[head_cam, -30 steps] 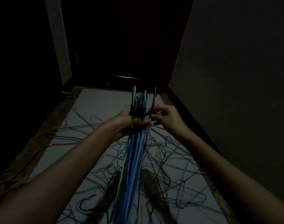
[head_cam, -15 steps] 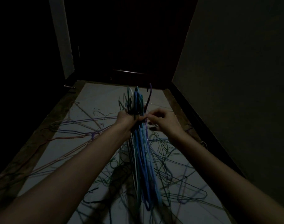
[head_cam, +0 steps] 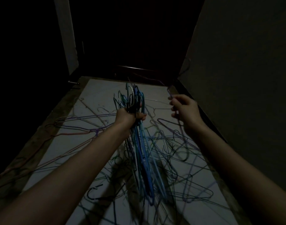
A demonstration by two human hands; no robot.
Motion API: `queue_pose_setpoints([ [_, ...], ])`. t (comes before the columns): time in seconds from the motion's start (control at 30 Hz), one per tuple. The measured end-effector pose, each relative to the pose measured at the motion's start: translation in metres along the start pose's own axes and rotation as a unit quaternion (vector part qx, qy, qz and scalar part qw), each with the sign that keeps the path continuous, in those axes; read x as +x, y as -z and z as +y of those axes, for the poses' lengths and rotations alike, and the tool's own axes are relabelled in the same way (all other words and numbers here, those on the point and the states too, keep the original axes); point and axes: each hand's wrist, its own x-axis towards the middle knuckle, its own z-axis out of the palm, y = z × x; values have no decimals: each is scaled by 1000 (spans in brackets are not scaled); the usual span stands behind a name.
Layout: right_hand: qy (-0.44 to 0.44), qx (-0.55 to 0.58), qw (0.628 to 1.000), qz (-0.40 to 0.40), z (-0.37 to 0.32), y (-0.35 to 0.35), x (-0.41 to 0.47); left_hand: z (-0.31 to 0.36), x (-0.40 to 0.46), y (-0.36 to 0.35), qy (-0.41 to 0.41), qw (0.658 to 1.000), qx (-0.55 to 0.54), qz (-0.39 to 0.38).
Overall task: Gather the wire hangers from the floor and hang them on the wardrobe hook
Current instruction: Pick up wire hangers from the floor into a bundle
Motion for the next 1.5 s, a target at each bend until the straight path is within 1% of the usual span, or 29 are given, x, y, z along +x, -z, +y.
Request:
queue_pose_setpoints([
  [0.07,15,-14,1000,17,1,6,3,-5,2,2,1,1000,11,2],
  [0.1,13,-19,1000,11,4,6,1,-6,2,3,-1,1000,10,3],
  [0.27,-20,-67,996,-59,38,-16,-19,-5,3,-5,-12,999,-25,21],
  [0.33,-41,-57,994,-79,45,-24,-24,-6,5,-11,-8,999,-32,33],
  [0.43,-54,-45,992,-107,47,-28,-24,-7,6,-17,13,999,-17,44],
  [0.57,-73,-95,983,-138,50,-28,-22,-8,6,-19,56,997,-53,30],
  [0.7,-52,-168,974,-140,51,-26,-18,-10,4,-20,90,991,-100,26],
  [0.83,-39,-223,963,-144,48,-22,-27,-8,1,-25,74,984,-148,67],
  [0.9,-33,-288,943,-164,41,-18,-35,-4,0,-31,63,983,-156,71],
  [0.93,-24,-323,930,-172,40,-17,-38,-3,1,-34,56,984,-150,72],
  [1.0,0,-367,918,-152,41,-15,-39,2,0,-42,35,990,-115,75],
  [1.1,30,-347,932,-100,41,-11,-33,13,-1,-50,4,995,-77,59],
  [1.23,58,-308,946,-84,20,-1,-18,40,-5,-48,-44,998,-45,10],
  [1.33,65,-292,950,-93,-10,5,-4,70,-11,-43,-77,997,-28,-15],
  [1.5,65,-276,949,-139,-99,11,17,155,-22,-42,-71,997,-15,-13],
])
